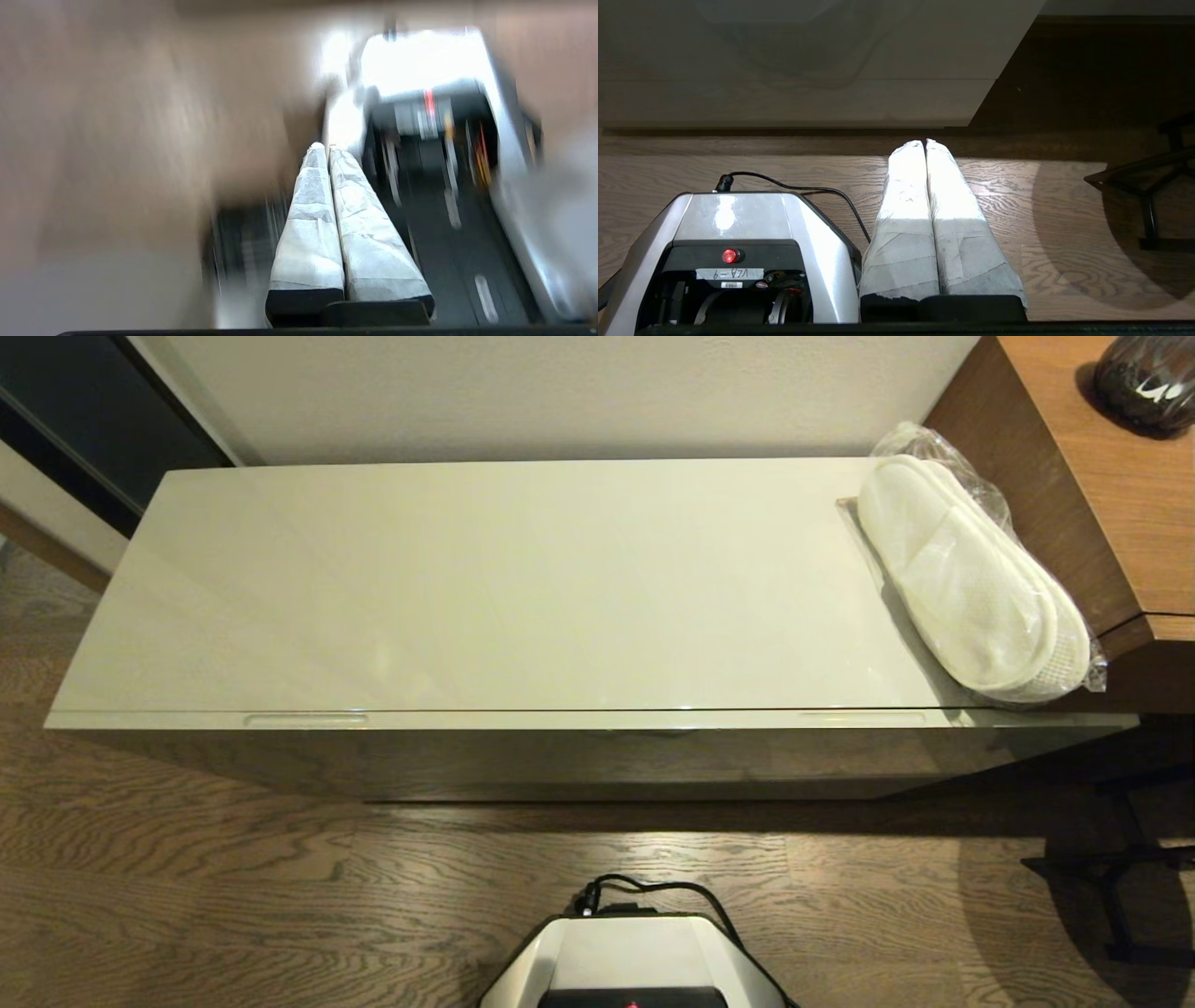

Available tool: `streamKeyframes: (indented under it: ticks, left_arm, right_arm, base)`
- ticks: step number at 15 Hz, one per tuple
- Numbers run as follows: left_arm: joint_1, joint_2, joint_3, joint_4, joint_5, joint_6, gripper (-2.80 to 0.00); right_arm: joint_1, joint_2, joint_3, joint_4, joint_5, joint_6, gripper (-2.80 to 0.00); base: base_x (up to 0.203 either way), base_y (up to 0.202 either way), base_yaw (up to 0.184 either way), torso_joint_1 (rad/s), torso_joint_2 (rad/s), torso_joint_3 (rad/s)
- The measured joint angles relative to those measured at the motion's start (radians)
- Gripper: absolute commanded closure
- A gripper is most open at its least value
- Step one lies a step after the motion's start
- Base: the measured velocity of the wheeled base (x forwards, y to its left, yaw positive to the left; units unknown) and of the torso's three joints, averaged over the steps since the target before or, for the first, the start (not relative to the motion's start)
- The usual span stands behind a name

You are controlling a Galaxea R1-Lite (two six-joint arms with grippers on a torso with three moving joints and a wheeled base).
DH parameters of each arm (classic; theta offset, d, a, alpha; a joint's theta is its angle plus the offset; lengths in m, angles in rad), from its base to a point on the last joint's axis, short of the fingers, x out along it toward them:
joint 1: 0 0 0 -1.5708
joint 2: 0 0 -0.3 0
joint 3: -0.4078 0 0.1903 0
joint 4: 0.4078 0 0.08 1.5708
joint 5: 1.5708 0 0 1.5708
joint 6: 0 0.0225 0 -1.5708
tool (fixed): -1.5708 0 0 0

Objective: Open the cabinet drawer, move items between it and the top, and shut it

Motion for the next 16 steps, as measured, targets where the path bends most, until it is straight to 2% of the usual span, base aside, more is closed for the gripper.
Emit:
streamKeyframes:
  ticks: [1,5,7,8,10,16]
  left_arm:
    - [0.0,-0.001,0.078,-0.133,0.014,0.001,0.0]
    - [0.0,-0.002,0.524,-0.736,0.096,0.01,0.0]
    - [0.0,-0.003,0.648,-1.012,0.12,0.005,0.0]
    - [0.0,-0.003,0.669,-1.071,0.128,0.001,0.0]
    - [0.0,-0.003,0.686,-1.04,0.134,-0.004,0.0]
    - [0.0,-0.003,0.691,-1.038,0.133,-0.004,0.0]
  right_arm:
    - [0.0,0.0,0.0,0.0,0.0,0.0,0.0]
    - [0.0,0.0,0.0,0.0,0.0,0.0,0.0]
    - [0.0,0.0,0.0,0.0,0.0,0.0,0.0]
    - [0.0,0.0,0.0,0.0,0.0,0.0,0.0]
    - [0.0,0.0,0.0,0.0,0.0,0.0,0.0]
    - [0.0,0.0,0.0,0.0,0.0,0.0,0.0]
  base:
    - [0.0,0.0,0.0,0.0,0.0,0.0]
    - [0.0,0.0,0.0,0.0,0.0,0.0]
    - [0.0,0.0,0.0,0.0,0.0,0.0]
    - [0.0,0.0,0.0,0.0,0.0,0.0]
    - [0.0,0.0,0.0,0.0,0.0,0.0]
    - [0.0,0.0,0.0,0.0,0.0,0.0]
